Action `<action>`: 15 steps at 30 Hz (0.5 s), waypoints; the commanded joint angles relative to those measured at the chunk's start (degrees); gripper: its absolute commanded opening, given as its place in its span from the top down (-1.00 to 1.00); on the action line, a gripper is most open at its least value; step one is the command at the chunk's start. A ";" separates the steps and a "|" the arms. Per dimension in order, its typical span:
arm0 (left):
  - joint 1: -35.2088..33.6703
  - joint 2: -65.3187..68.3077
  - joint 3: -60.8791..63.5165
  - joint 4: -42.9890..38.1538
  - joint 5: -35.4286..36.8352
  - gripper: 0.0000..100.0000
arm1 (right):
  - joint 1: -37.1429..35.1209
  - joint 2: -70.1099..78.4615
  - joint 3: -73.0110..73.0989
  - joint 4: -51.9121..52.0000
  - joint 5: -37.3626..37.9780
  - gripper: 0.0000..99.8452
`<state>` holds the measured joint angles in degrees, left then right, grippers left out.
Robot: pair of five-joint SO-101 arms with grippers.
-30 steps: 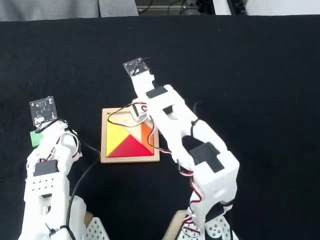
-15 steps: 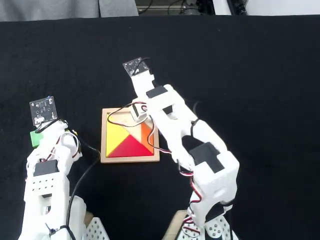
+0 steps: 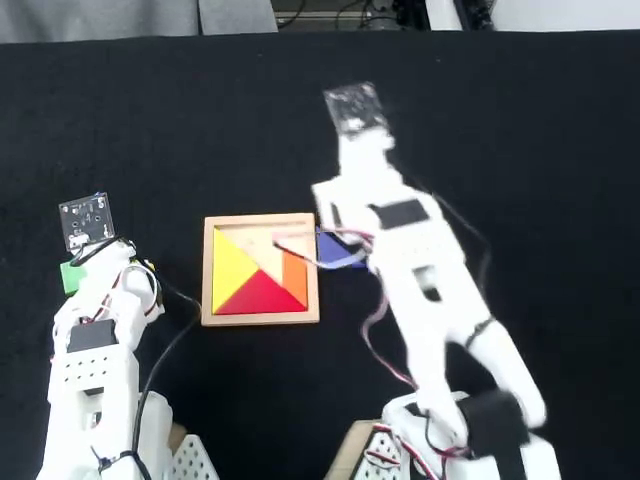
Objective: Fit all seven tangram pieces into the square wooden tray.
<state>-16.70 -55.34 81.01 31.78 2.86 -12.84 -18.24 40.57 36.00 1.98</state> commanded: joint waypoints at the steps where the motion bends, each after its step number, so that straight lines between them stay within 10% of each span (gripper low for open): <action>1: 0.13 -0.97 -0.31 -1.05 0.70 0.94 | 4.66 -4.00 2.42 -5.27 2.81 0.97; 10: 0.13 -0.97 -0.31 -1.05 0.70 0.94 | 4.92 16.48 -17.19 8.88 3.96 0.97; 15: 0.13 -0.97 -0.31 -1.05 0.70 0.94 | 4.75 27.21 -32.04 21.80 18.81 0.77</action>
<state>-16.70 -55.34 81.01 31.78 2.86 -7.56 6.20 18.68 51.38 12.70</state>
